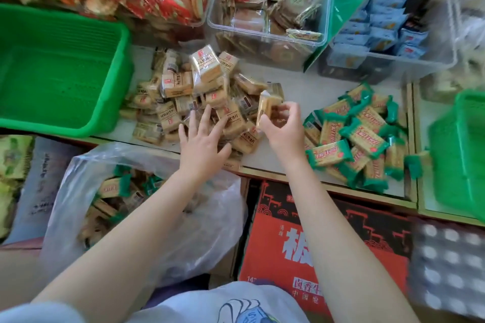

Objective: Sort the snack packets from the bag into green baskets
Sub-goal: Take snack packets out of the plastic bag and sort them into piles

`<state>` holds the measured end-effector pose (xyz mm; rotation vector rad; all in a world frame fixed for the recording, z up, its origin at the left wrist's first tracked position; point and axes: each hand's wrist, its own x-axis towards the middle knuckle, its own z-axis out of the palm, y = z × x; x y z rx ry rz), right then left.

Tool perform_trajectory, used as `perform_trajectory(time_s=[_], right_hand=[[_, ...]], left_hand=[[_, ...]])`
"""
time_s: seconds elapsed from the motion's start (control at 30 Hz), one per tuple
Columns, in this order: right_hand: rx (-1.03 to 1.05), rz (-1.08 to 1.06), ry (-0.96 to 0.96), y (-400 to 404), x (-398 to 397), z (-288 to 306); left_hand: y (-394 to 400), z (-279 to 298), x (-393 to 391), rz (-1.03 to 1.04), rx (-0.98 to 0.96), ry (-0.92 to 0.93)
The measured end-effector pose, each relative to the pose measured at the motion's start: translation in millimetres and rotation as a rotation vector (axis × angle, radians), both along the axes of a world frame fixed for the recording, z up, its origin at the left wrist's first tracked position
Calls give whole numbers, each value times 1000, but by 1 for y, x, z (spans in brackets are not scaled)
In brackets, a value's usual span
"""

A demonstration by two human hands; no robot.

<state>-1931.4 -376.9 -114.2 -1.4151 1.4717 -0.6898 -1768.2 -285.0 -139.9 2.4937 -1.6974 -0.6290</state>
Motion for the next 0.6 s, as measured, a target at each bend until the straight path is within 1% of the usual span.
perform_trajectory(time_s=[0.03,0.07,0.13,0.17,0.23,0.3,0.37,0.43,0.5,0.53,0.6], right_hand=[[-70,70,68,-7,10,-7],[-125,167,157,-12,19,-16],[-175,338,310,-18,31,-32],[-185,370,360,-19,34,-38],[-212,358,449,-22,35,-43],[-191,352,519,-23,34,-44],[-140,352,528,-20,34,-42],[-137,321,481,-10,34,-35],[-204,248,405,10,36,-26],[-239,222,358,25,39,-21],[-239,244,256,62,49,-15]], left_hand=[[0,-6,4,-20,47,-51],[0,-11,7,-25,79,-63],[-1,-16,10,-31,78,-42],[-1,-18,11,-41,74,-31],[-1,-20,14,-57,67,-26],[-1,-21,16,-77,76,-37],[0,-18,16,-105,77,-31],[5,-12,18,-90,32,25],[24,-7,23,-34,-81,96],[41,-4,26,2,-172,119],[88,-10,33,113,-315,139]])
